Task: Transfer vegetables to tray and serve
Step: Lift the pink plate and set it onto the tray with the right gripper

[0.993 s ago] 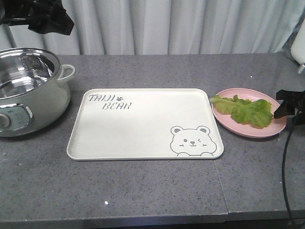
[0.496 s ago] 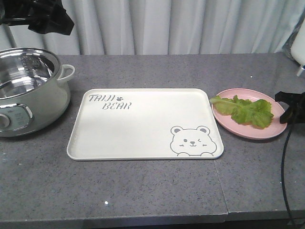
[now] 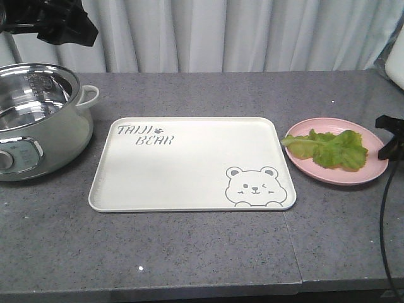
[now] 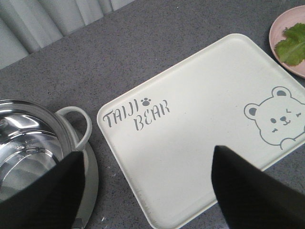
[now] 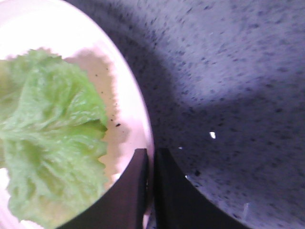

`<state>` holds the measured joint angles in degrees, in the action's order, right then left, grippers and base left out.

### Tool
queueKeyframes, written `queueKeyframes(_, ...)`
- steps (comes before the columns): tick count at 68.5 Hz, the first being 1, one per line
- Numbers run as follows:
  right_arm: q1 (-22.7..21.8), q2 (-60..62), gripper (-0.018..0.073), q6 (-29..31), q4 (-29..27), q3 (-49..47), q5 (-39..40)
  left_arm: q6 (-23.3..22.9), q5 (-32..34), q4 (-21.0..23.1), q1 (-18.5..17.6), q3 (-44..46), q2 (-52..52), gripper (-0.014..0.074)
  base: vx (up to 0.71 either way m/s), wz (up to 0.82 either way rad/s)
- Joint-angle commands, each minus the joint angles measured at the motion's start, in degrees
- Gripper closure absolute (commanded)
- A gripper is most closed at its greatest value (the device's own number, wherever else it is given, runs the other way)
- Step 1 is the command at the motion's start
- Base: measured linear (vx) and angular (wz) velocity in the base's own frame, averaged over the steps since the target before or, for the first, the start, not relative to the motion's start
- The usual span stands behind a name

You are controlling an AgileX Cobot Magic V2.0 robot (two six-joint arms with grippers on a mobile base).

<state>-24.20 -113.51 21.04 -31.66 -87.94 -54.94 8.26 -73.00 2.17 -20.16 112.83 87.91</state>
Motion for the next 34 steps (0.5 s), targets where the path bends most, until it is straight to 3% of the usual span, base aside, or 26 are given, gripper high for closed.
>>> queueKeyframes(1,-2.73,5.11,0.0565,2.6,-6.65,-1.64,-0.21,-0.57,1.44,0.27,-0.19,1.09,-2.0,0.0062,0.0,0.0)
queueKeyframes(16,-4.33,7.23,0.0563,7.13,-12.74,-3.29,-4.75,-0.63,1.43,0.27,-0.19,1.09,-2.0,0.0062,0.0,0.0)
queueKeyframes(23,-1.87,7.89,0.0563,7.53,-15.35,-5.82,-6.73,-0.63,1.38,0.27,-0.19,1.09,-2.0,0.0062,0.0,0.0)
queueKeyframes(34,6.46,7.89,0.0563,7.46,-17.12,-11.49,-8.51,-0.69,1.38,0.27,-0.19,1.09,-2.0,0.0062,0.0,0.0)
